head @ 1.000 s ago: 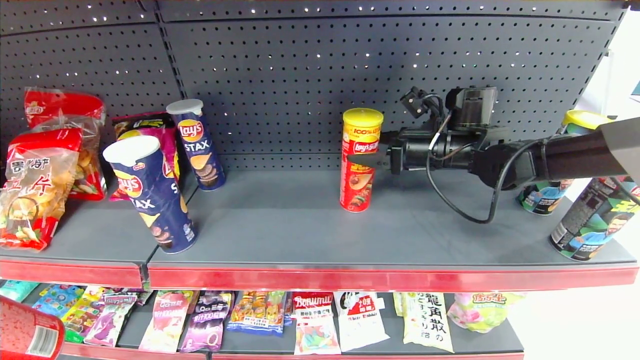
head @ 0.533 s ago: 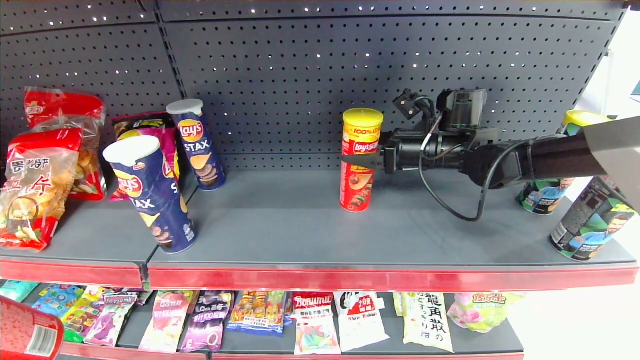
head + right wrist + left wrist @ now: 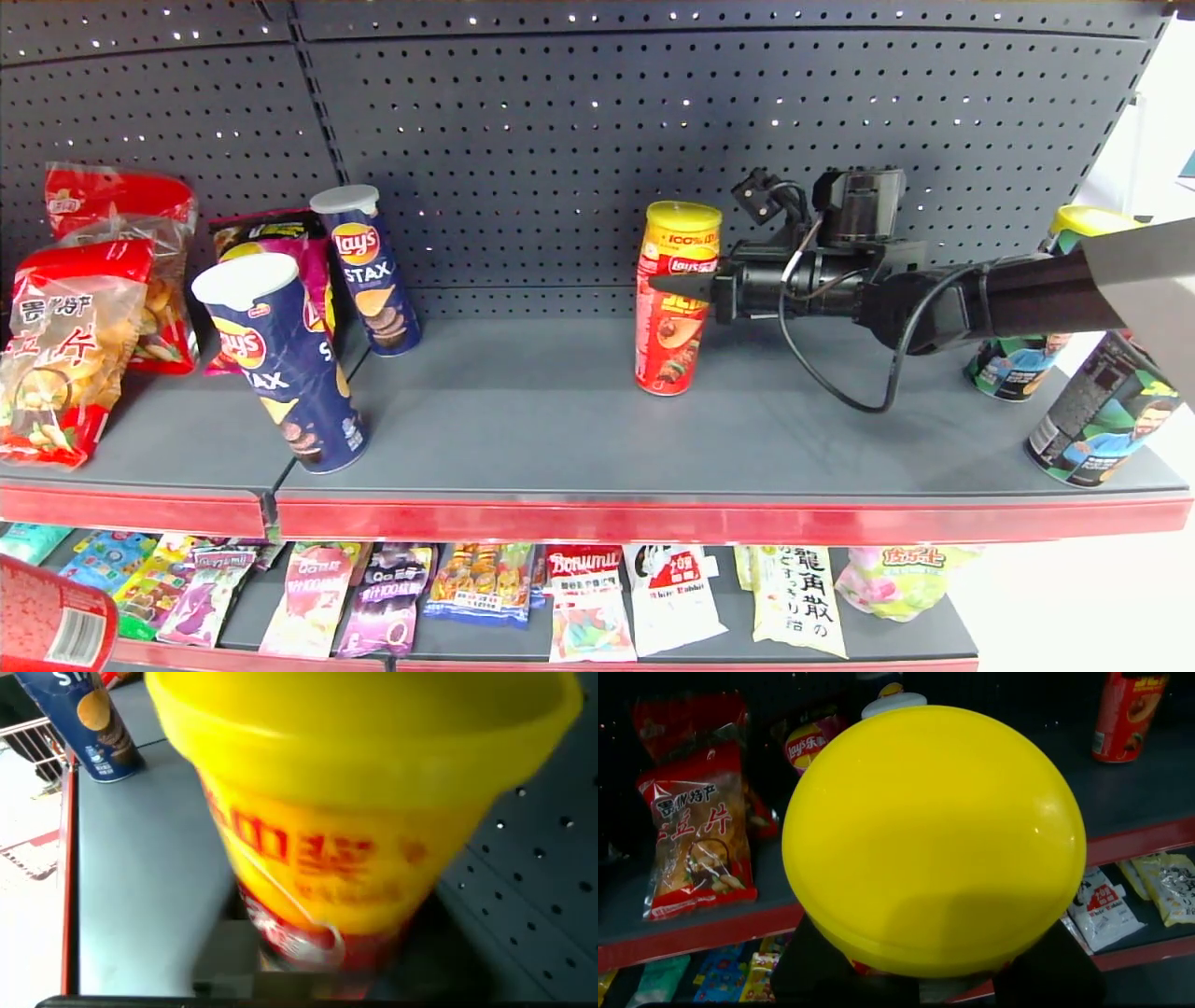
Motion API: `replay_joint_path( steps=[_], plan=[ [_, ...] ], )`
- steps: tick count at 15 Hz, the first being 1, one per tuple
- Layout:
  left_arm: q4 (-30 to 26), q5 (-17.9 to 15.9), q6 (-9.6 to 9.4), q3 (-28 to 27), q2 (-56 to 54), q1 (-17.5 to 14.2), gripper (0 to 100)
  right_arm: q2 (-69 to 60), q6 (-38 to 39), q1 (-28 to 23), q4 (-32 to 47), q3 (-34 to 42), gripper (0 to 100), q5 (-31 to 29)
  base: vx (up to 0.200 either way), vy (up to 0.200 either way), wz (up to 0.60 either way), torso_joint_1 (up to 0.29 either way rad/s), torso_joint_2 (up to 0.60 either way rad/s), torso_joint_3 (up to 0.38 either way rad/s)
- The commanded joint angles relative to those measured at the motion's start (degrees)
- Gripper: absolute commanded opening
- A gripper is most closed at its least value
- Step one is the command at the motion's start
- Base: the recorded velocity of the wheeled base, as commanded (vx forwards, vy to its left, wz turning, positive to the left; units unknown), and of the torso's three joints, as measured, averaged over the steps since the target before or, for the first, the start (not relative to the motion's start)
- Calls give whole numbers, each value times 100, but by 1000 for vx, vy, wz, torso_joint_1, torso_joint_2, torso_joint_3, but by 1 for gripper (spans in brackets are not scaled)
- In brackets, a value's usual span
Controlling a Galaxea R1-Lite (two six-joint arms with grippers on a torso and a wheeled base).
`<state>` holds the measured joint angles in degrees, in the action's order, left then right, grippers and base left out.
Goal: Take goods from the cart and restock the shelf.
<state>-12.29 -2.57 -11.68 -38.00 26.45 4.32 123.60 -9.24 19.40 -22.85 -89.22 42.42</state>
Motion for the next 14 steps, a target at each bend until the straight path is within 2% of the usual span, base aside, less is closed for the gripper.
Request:
replay_joint_path(
  steps=[1,6,8,11,14],
  plan=[
    [-2,2,-1,3,-17,-1,0,-134,1,38,8,89,0,-15,0,0,0,0,0,0],
    [-2,-6,-1,29,-26,-1,0,-802,256,196,26,625,0,-964,0,0,0,0,0,0],
    [-2,-6,-1,21,-44,-1,0,-1409,616,469,8,1056,0,-1913,0,0,0,0,0,0],
    [-2,-6,-1,29,-79,-1,0,-1927,652,776,-36,1583,0,-2898,0,0,0,0,0,0],
    [-10,-6,-1,29,-123,-1,0,-2411,652,996,-150,2322,0,-3021,0,0,0,0,0,0]
  ],
)
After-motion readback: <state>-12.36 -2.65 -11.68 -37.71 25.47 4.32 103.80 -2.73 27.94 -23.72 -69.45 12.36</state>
